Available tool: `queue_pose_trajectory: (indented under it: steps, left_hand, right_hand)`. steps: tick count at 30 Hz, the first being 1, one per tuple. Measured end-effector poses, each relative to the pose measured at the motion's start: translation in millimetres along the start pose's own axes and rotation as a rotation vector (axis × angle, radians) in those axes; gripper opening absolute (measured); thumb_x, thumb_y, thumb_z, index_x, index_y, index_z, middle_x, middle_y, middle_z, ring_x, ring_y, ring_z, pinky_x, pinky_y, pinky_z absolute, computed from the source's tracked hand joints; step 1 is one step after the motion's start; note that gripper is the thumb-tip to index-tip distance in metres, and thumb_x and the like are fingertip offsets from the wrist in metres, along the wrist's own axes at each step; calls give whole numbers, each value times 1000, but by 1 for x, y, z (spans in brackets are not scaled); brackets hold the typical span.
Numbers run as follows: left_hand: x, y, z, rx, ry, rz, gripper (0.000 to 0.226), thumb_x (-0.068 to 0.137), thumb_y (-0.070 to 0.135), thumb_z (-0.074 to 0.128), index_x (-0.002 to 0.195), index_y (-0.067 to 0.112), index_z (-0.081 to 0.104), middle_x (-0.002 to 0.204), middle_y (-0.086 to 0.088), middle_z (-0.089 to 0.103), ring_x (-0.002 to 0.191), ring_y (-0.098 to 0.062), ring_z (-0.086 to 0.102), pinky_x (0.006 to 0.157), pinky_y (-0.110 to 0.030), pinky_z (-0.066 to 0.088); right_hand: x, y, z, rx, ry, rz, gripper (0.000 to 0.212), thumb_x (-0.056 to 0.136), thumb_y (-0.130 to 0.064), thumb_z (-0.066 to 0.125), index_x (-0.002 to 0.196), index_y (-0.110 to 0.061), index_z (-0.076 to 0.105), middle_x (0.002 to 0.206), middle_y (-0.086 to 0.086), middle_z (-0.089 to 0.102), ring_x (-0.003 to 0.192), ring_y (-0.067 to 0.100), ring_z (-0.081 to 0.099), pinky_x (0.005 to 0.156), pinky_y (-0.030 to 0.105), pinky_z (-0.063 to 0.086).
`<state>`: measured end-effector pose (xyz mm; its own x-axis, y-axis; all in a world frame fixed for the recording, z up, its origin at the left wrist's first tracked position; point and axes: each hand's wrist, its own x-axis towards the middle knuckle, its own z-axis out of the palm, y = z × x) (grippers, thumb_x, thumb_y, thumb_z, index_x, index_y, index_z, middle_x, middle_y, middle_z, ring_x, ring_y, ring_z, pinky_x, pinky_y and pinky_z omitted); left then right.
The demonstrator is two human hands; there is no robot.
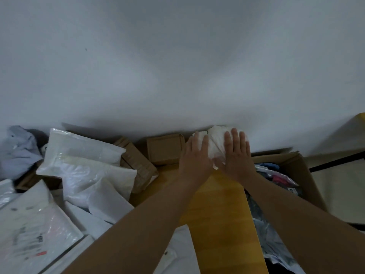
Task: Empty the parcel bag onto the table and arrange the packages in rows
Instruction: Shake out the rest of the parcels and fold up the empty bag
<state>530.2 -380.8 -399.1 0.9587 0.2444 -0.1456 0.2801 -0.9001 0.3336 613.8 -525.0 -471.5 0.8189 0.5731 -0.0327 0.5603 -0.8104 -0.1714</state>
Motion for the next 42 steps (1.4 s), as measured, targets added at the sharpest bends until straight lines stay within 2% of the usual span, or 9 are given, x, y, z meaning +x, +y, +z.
queue_pose_trajectory:
  steps: [4,9,13,19,23,30,36,38,42]
  left_hand:
    - [-14,-26,-4,-35,-55,-235,69,93,39,43,153,19,14,160,-12,11,143,-34,17,114,-47,24]
    - [-17,-43,-5,-72,-235,-220,71,94,38,45,154,18,13,161,-12,6,146,-34,14,115,-49,24]
    - [-21,-40,-6,-91,-197,-244,71,91,35,46,153,17,15,161,-12,8,145,-34,15,115,-50,23]
    - [-23,-32,-16,-151,-109,-254,80,92,35,50,155,14,6,161,-11,9,147,-31,14,118,-48,20]
    - [-27,-26,-23,-192,-54,-213,81,92,32,52,155,17,3,161,-11,11,148,-29,12,120,-45,18]
    - [-38,-22,-22,-246,-51,-131,73,90,27,51,153,21,15,158,-10,17,144,-29,21,114,-46,30]
    - [-56,-17,-4,-133,-211,-133,56,90,32,52,142,20,36,136,-10,34,113,-24,47,86,-33,45]
    - [-57,-14,0,-210,-245,-154,62,92,23,52,148,20,27,138,-12,35,109,-24,51,83,-30,45]
    - [-50,-9,0,-415,-262,-206,78,91,21,49,155,22,3,152,-11,33,131,-27,43,99,-37,44]
  right_hand:
    - [-8,-8,-1,99,72,38,93,93,-70,27,152,0,16,158,27,17,146,47,13,116,60,20]
    - [-9,-10,-3,137,137,47,89,89,-72,34,149,-7,23,155,26,28,144,46,21,111,65,27]
    - [-19,-15,-13,67,201,101,95,84,-77,37,152,-13,19,160,17,22,148,38,16,113,64,18]
    - [-31,-29,-27,147,370,231,93,81,-77,43,146,-11,32,151,20,37,140,41,33,105,63,33]
    - [-32,-37,-38,349,498,410,88,81,-73,46,144,-14,27,150,20,35,137,41,35,104,59,37]
    - [-40,-41,-31,681,379,629,92,80,-43,72,150,-17,18,154,15,21,143,40,17,109,61,30]
    - [-77,-50,-6,497,274,563,96,77,-57,71,149,-21,19,148,18,25,134,44,27,91,59,46]
    - [-80,-54,-2,477,280,575,94,78,-62,67,148,-17,22,146,20,28,133,45,29,94,59,45]
    - [-60,-62,-11,609,292,651,89,80,-55,71,144,-8,29,148,20,25,135,42,24,105,53,34]
